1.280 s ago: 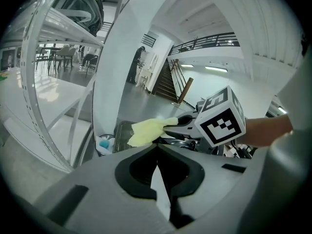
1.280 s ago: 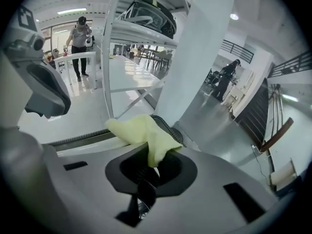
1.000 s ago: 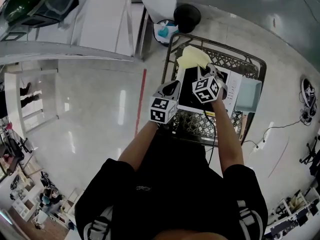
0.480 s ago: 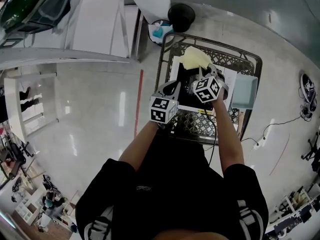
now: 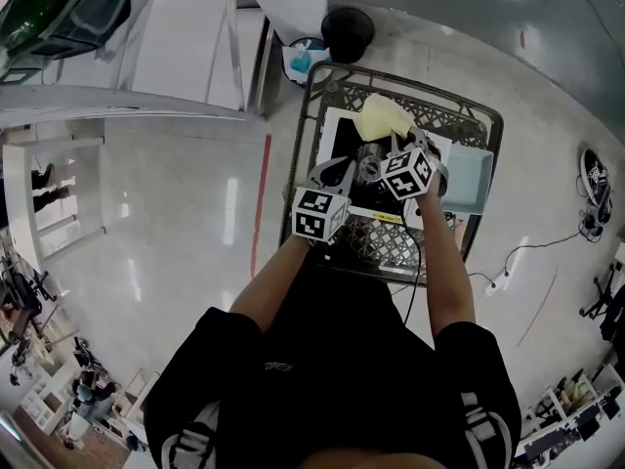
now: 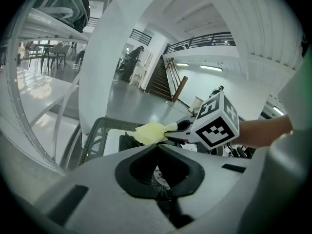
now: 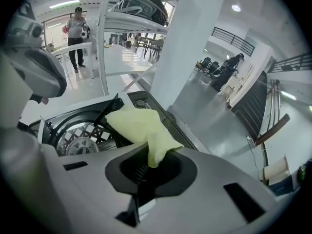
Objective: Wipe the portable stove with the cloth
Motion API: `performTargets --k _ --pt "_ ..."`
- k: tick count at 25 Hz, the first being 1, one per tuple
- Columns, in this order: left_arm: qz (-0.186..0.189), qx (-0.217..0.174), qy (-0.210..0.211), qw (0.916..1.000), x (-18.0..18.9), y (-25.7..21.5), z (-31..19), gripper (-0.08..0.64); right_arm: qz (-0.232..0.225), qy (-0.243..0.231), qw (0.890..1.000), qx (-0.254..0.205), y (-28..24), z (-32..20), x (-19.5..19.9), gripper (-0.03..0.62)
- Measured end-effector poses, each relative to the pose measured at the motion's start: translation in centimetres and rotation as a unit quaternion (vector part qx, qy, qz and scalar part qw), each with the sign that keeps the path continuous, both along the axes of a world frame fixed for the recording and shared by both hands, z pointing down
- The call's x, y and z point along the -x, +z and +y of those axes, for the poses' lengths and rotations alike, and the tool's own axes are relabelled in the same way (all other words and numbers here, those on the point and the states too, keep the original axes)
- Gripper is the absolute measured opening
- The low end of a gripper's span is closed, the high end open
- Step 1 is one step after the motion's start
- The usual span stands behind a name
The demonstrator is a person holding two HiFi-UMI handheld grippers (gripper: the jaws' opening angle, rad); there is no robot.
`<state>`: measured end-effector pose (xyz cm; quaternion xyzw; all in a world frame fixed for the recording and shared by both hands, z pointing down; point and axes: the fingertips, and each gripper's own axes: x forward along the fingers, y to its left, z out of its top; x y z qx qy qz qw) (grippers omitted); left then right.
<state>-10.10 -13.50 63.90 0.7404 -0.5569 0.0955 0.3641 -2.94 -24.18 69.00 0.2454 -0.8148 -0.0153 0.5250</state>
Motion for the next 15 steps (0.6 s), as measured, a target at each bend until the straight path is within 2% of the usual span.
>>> performTargets --k 7,15 --pt "0.006 -0.004 -0.014 0.9999 -1.7 -0.1 0.0 0.017 0.004 -0.003 1.0 -0.003 -0.2 -1.0 -2.2 0.023" --pt "0.004 -0.006 -0.008 0.9999 -4.1 -0.3 -0.4 0.017 0.003 0.002 1.0 -0.013 -0.9 -2.1 -5.3 0.023"
